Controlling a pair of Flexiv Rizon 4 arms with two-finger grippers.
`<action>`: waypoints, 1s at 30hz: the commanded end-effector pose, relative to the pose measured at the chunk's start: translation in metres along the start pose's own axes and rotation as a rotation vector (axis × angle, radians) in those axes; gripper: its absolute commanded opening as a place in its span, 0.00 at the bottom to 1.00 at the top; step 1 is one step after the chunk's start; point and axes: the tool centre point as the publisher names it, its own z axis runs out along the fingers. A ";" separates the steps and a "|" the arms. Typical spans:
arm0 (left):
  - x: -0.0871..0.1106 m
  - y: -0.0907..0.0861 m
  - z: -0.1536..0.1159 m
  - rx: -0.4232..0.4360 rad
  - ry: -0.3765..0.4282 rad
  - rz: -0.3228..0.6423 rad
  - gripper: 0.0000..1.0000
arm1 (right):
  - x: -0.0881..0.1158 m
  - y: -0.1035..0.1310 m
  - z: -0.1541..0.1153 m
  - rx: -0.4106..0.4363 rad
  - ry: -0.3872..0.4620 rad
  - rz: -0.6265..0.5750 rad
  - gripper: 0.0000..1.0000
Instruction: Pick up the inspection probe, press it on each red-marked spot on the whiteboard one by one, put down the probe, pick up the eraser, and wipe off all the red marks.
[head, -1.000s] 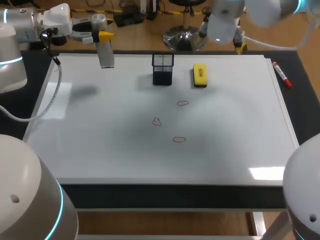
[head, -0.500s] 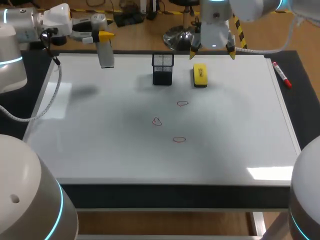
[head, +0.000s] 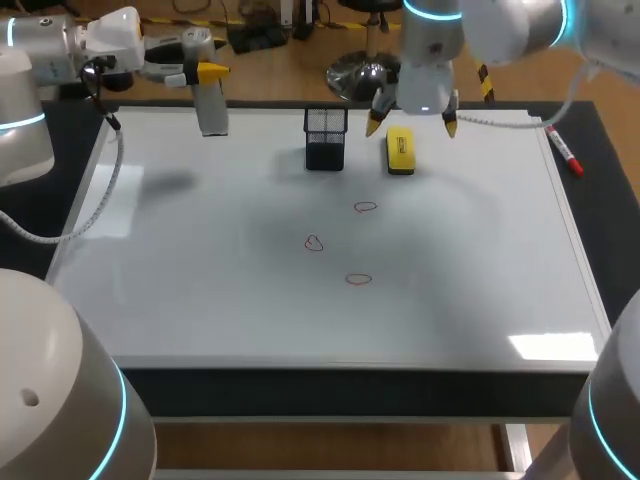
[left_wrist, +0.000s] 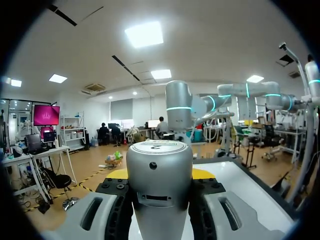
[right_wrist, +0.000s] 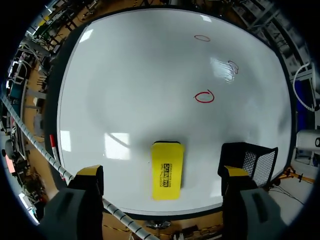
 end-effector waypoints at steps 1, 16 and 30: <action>0.000 0.000 0.000 0.002 0.001 0.001 0.00 | -0.009 0.000 0.010 -0.009 0.014 -0.002 1.00; 0.000 0.000 0.000 0.002 0.001 0.001 0.00 | -0.007 -0.012 0.029 0.025 -0.014 0.077 1.00; 0.000 0.000 0.000 0.002 0.001 0.001 0.00 | -0.001 -0.030 0.033 0.012 0.033 0.052 1.00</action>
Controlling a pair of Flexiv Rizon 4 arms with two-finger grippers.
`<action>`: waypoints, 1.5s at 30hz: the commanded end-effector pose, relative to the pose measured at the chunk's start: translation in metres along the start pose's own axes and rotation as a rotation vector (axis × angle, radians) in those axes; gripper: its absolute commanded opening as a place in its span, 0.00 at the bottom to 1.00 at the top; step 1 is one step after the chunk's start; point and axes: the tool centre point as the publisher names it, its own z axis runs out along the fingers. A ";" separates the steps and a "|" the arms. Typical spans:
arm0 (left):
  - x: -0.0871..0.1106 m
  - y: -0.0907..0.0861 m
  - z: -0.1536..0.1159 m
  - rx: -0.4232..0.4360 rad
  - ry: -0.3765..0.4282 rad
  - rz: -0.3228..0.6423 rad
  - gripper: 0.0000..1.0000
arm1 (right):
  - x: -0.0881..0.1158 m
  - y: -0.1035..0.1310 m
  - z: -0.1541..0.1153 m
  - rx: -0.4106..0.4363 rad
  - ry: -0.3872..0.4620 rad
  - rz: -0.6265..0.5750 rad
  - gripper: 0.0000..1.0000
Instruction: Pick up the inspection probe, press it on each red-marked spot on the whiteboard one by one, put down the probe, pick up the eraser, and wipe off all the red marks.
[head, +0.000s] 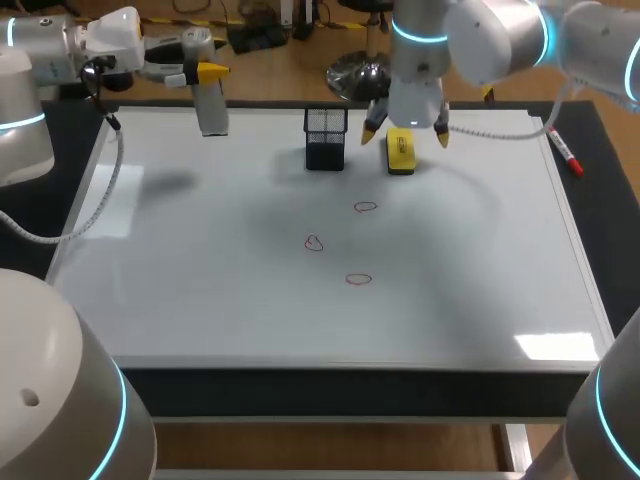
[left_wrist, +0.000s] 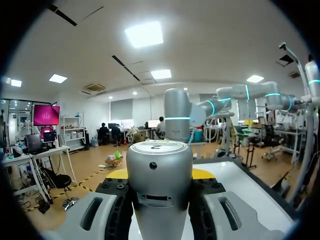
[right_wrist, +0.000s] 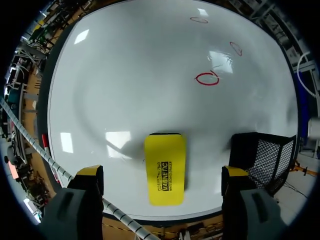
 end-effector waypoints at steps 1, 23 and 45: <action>0.000 0.000 0.000 0.002 0.001 0.001 0.00 | 0.000 -0.010 -0.001 -0.021 0.016 0.004 1.00; 0.000 0.000 0.000 0.002 0.001 0.001 0.00 | 0.001 -0.018 0.015 -0.061 0.021 0.006 1.00; 0.000 0.000 0.000 0.002 0.001 0.001 0.00 | 0.007 -0.012 0.008 -0.051 0.034 0.007 0.00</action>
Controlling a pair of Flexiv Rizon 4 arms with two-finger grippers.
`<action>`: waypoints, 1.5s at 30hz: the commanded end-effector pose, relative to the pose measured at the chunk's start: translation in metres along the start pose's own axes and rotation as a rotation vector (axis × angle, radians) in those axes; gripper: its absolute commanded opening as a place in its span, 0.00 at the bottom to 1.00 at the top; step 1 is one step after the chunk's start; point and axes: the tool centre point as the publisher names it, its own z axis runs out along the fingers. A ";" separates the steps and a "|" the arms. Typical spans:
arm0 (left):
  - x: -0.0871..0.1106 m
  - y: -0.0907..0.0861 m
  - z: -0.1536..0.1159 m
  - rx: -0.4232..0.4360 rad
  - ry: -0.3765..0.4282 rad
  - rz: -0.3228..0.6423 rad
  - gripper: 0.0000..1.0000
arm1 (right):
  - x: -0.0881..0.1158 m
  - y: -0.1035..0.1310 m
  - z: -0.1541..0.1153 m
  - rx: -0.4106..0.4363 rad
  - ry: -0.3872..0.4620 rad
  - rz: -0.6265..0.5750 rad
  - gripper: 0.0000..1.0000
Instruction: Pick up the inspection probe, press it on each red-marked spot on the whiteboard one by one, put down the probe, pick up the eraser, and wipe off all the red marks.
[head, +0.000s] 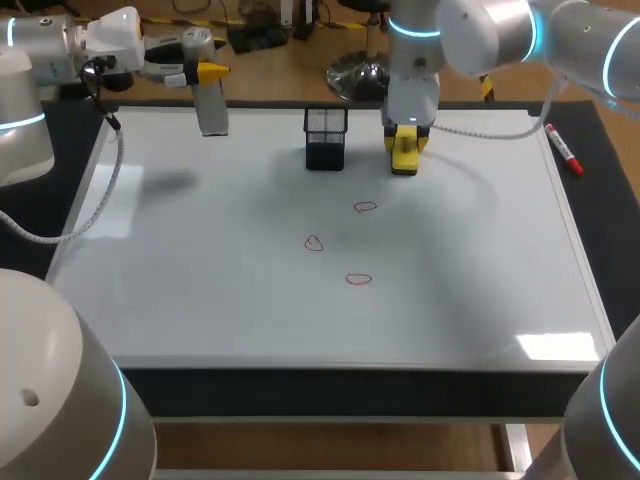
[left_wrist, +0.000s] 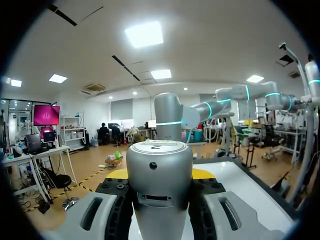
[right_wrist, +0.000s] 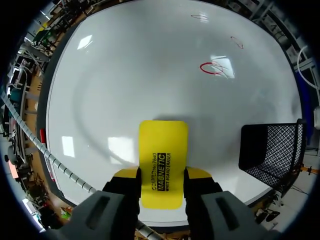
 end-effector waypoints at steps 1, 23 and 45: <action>0.000 0.000 0.000 0.002 0.001 0.001 0.00 | 0.005 0.003 -0.011 0.012 0.006 0.009 0.00; 0.000 0.000 0.000 0.002 0.001 0.001 0.00 | 0.105 0.020 -0.053 0.069 -0.044 0.314 0.00; 0.000 0.000 0.000 0.002 0.001 0.001 0.00 | 0.165 0.042 -0.043 0.000 -0.048 0.446 0.00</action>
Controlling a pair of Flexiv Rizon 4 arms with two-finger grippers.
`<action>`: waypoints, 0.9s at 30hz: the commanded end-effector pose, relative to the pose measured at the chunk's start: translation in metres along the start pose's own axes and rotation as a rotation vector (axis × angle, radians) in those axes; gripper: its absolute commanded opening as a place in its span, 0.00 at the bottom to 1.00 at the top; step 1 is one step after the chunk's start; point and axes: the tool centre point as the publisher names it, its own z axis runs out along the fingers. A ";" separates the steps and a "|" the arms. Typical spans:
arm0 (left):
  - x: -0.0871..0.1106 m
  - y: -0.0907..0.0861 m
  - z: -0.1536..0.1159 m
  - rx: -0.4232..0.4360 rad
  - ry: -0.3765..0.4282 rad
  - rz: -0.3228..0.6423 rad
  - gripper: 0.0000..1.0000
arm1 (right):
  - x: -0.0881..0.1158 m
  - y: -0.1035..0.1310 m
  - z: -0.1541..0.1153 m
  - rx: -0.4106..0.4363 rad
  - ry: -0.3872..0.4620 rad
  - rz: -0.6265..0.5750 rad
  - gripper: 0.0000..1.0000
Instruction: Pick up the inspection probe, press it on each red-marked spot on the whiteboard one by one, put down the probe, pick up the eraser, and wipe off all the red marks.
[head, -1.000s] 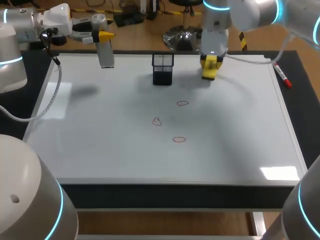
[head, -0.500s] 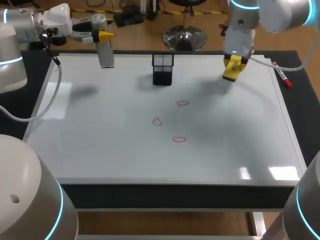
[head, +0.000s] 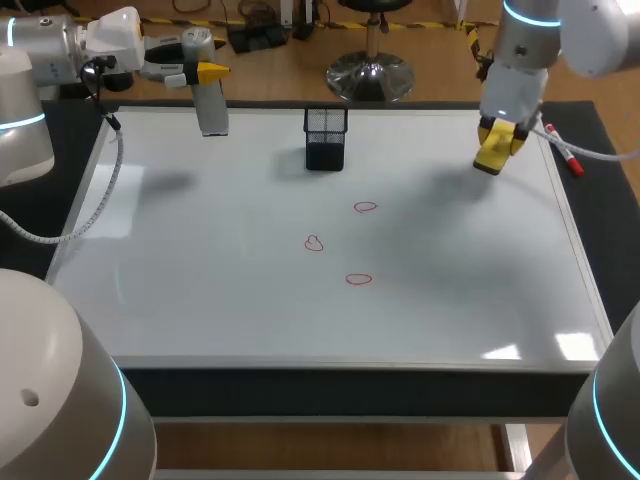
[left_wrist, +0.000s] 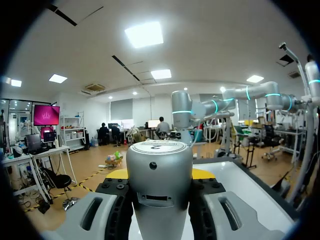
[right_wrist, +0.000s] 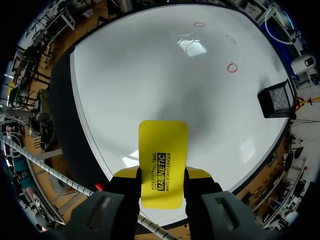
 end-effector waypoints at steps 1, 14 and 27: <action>0.000 0.000 0.000 0.002 0.001 0.001 0.00 | 0.000 -0.004 0.001 -0.004 0.006 -0.007 0.00; 0.000 0.000 0.000 0.002 0.001 0.001 0.00 | 0.000 -0.004 0.001 -0.004 0.006 -0.007 0.00; 0.011 -0.003 0.010 -0.021 0.030 0.021 0.00 | 0.000 -0.004 0.001 -0.004 0.006 -0.007 0.00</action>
